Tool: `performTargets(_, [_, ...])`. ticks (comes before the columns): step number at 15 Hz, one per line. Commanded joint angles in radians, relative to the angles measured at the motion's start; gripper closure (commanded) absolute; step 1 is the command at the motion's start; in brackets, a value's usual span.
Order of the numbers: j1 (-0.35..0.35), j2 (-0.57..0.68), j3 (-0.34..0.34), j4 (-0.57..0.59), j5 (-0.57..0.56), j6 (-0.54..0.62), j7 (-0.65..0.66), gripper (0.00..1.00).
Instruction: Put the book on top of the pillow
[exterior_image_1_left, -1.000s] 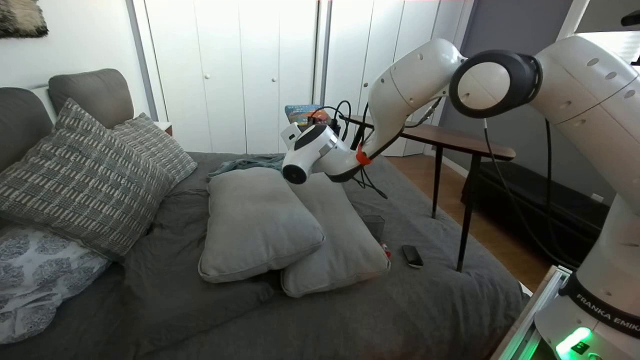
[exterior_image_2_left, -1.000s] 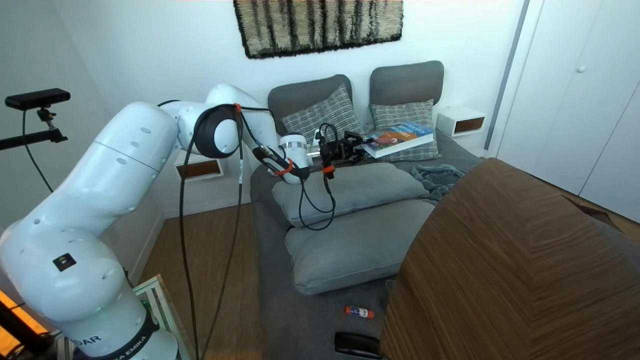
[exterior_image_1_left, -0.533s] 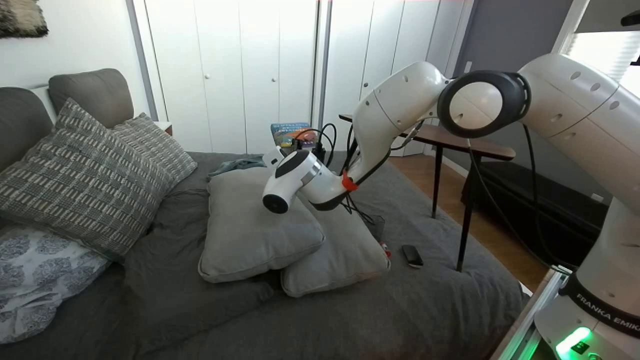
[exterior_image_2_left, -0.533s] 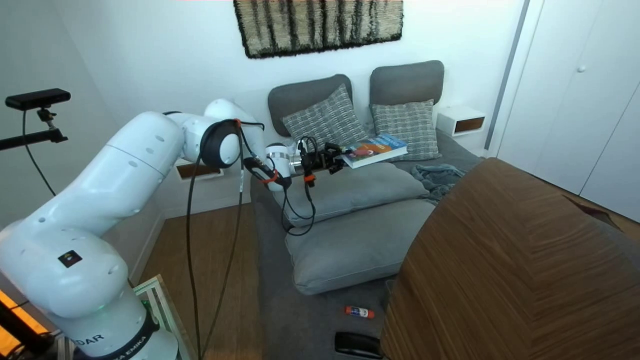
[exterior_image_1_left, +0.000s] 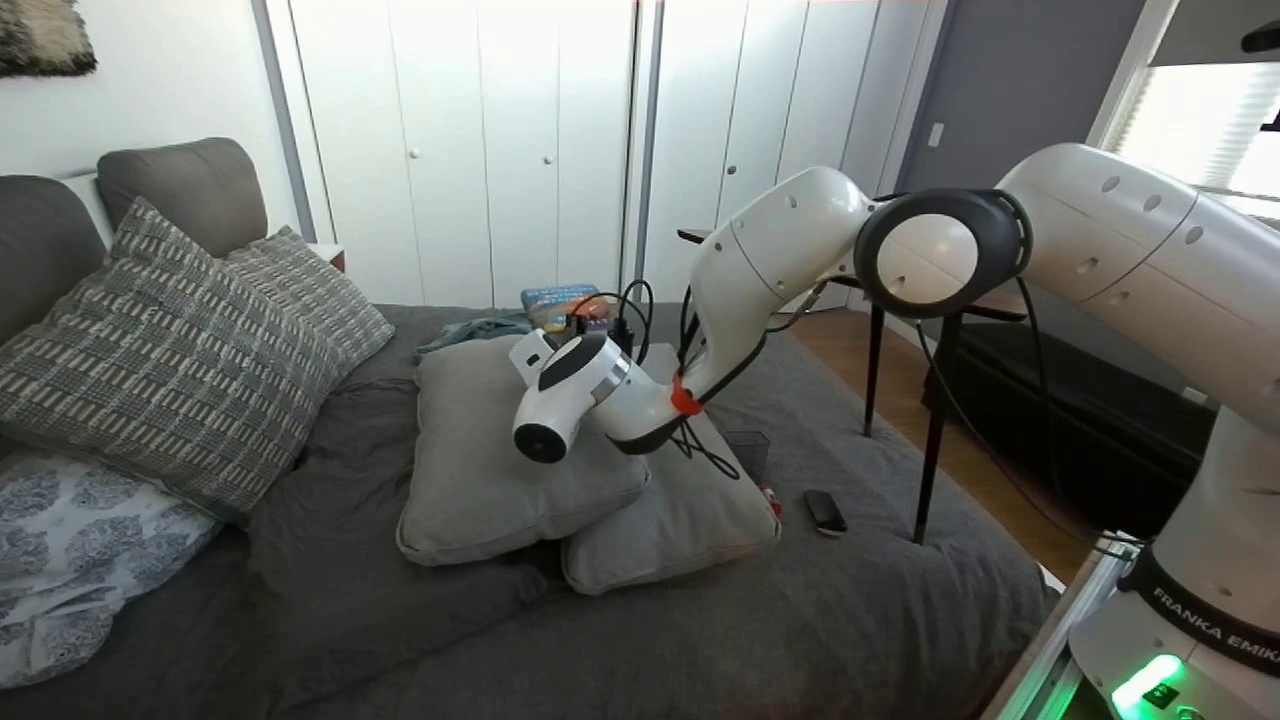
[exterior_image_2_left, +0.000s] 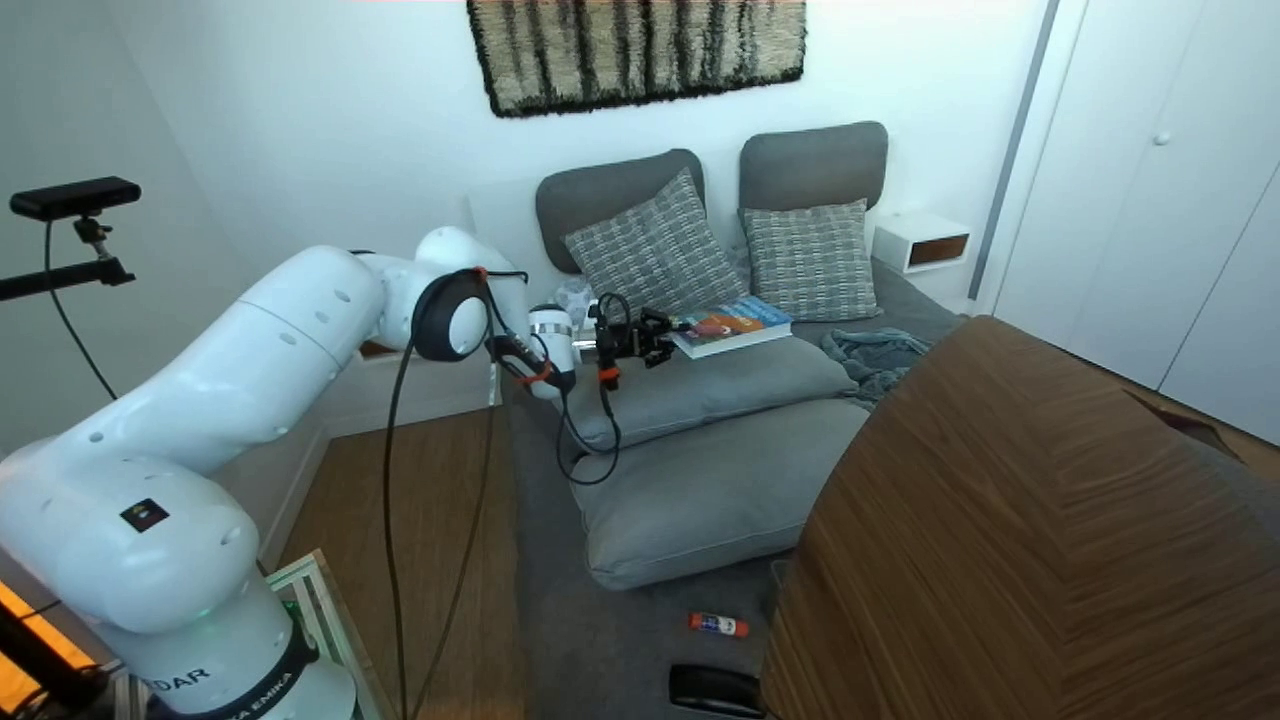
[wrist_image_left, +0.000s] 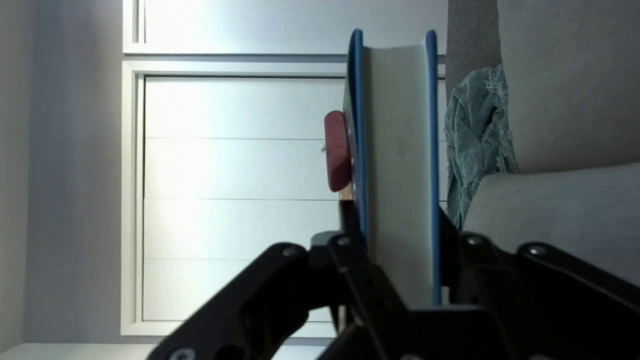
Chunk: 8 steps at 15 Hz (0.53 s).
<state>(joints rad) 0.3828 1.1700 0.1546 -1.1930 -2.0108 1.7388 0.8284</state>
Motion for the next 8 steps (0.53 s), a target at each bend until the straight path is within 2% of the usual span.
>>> performTargets(1, [0.044, 0.047, -0.017, 0.093, -0.020, 0.042, -0.066, 0.90])
performTargets(8, [0.043, 0.095, -0.008, 0.174, 0.019, 0.147, -0.063, 0.90])
